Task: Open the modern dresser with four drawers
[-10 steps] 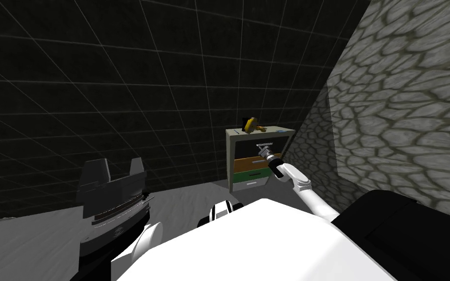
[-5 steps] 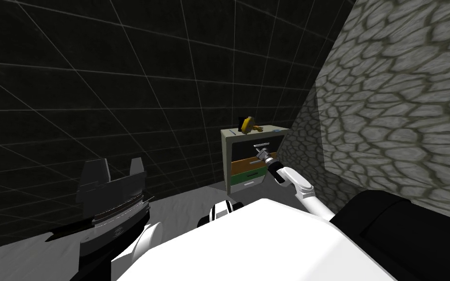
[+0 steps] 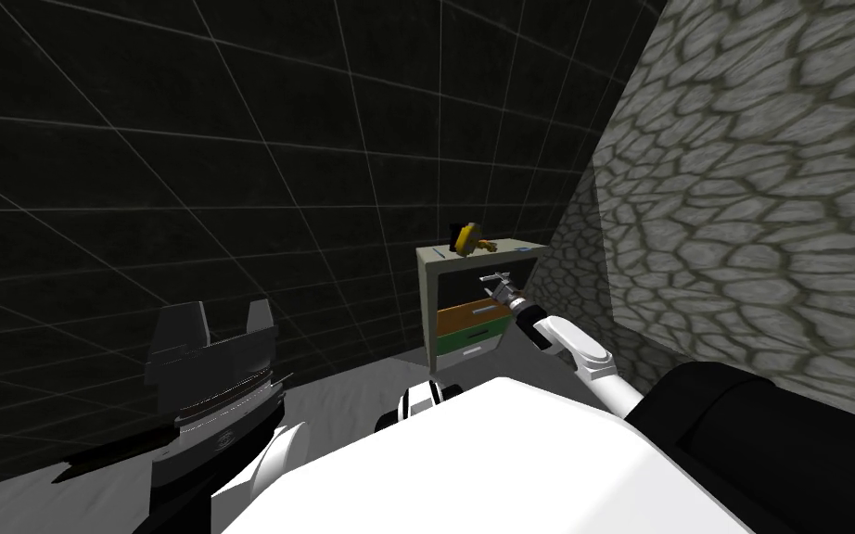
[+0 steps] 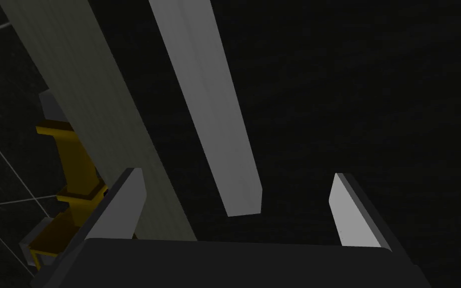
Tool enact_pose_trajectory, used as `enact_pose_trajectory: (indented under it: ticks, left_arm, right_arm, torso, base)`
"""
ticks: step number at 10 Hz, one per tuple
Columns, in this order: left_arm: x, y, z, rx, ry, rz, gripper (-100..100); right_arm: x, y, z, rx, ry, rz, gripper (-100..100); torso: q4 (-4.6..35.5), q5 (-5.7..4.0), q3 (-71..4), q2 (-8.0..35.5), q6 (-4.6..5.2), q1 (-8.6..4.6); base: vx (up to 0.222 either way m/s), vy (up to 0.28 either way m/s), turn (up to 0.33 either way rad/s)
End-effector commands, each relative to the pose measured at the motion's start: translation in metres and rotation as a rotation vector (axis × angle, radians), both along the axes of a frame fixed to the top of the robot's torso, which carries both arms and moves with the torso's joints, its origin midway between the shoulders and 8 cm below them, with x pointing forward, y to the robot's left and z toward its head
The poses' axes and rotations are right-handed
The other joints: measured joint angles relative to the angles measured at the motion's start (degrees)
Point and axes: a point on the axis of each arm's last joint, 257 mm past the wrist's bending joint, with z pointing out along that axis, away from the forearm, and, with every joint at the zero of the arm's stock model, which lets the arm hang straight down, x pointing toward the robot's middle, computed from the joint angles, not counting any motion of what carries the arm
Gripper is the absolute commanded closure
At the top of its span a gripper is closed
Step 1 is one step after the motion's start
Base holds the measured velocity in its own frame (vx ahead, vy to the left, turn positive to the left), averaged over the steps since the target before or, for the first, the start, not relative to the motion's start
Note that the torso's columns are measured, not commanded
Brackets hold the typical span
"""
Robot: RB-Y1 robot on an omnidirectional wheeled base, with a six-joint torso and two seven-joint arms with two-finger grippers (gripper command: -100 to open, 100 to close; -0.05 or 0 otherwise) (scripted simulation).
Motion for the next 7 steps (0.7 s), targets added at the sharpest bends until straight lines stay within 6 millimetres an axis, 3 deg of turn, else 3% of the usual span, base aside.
enact_pose_trajectory:
  ticks: [1,2,3,4,7]
  left_arm:
    - [0.000,0.000,0.000,0.000,0.000,0.000,0]
    - [0.000,0.000,0.000,0.000,0.000,0.000,0]
    - [0.000,0.000,0.000,0.000,0.000,0.000,0]
    - [0.000,0.000,0.000,0.000,0.000,0.000,0]
    - [0.000,0.000,0.000,0.000,0.000,0.000,0]
  right_arm:
    - [-0.002,-0.001,0.004,-0.034,0.004,0.003,-100]
    - [-0.002,-0.009,0.011,-0.037,0.004,0.001,-100]
    - [-0.003,-0.004,0.008,-0.040,0.005,0.003,-100]
    - [-0.003,-0.005,0.009,-0.038,0.004,0.002,100]
    - [-0.005,0.002,0.014,-0.037,-0.001,0.022,100]
  torso:
    - [0.01,0.00,0.01,0.02,0.00,0.02]
    - [0.02,0.01,0.05,0.08,-0.01,0.07]
    - [-0.03,0.04,-0.09,-0.17,-0.01,0.14]
    - [-0.02,0.02,-0.03,-0.03,-0.01,0.07]
    - [0.22,-0.01,0.43,0.65,0.07,-0.02]
  base:
    - [0.016,-0.010,-0.009]
    - [0.104,0.021,0.014]
    - [0.066,0.013,0.002]
    - [0.009,0.002,0.001]
    - [-0.168,0.000,-0.067]
